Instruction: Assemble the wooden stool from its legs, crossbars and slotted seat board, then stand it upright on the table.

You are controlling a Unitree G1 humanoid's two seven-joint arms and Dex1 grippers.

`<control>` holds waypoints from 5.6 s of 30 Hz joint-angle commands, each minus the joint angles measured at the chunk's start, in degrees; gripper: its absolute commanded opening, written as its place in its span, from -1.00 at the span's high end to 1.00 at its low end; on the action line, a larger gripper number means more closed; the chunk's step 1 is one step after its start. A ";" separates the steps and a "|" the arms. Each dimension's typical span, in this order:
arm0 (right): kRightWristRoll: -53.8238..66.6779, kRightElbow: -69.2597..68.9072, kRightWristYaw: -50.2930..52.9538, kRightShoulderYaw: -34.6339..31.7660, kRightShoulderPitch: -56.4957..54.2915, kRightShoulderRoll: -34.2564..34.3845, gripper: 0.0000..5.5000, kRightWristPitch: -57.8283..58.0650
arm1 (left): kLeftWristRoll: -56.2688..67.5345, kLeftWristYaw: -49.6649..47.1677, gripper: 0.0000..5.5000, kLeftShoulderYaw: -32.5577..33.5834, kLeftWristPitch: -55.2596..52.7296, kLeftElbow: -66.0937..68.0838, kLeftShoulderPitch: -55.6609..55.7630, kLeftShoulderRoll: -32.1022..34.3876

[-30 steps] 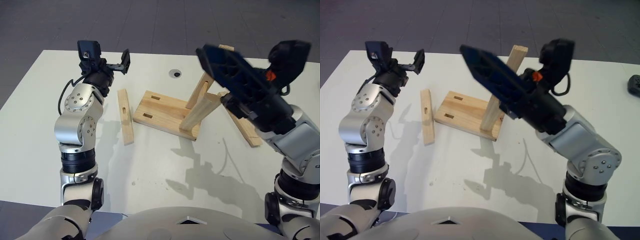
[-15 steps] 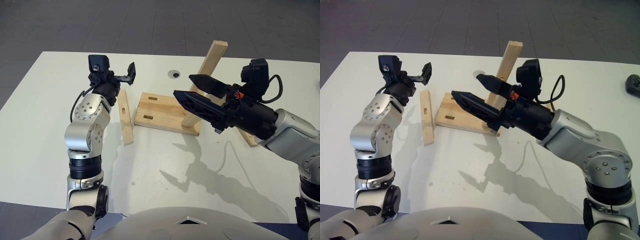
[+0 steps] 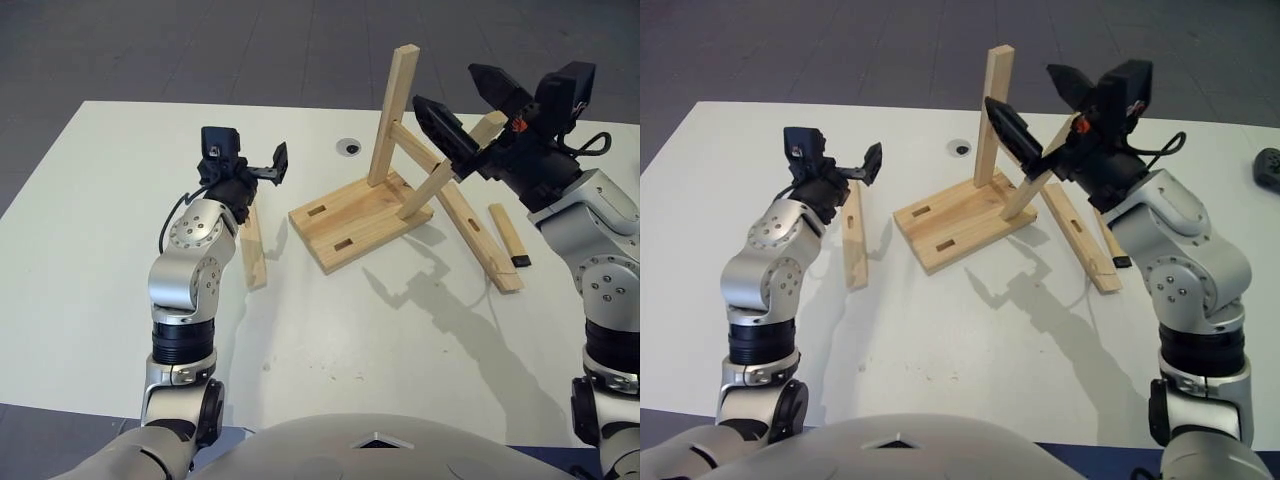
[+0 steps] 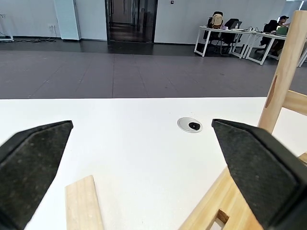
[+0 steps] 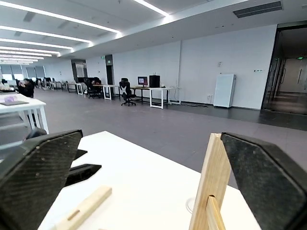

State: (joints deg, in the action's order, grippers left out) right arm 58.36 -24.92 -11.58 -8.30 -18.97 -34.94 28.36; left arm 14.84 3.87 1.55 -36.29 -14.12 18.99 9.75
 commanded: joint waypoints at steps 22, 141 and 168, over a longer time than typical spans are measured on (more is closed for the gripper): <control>-24.13 -8.15 24.50 1.10 17.07 13.70 -0.96 24.88 | -18.69 16.44 -0.96 -11.20 28.93 38.38 7.98 9.37; -49.57 38.21 -15.65 -10.13 13.16 -2.98 -0.96 -5.80 | -15.32 12.59 -0.96 0.25 11.25 7.30 -5.14 6.08; -44.05 35.38 -21.30 -6.89 16.43 -2.90 -0.62 6.53 | -15.77 12.71 -0.96 -5.60 11.80 6.95 -8.03 5.73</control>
State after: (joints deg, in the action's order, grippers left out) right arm 14.09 10.30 -32.39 -16.42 -4.21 -38.80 32.87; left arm -0.44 16.36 -3.50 -24.54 -7.27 11.17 14.97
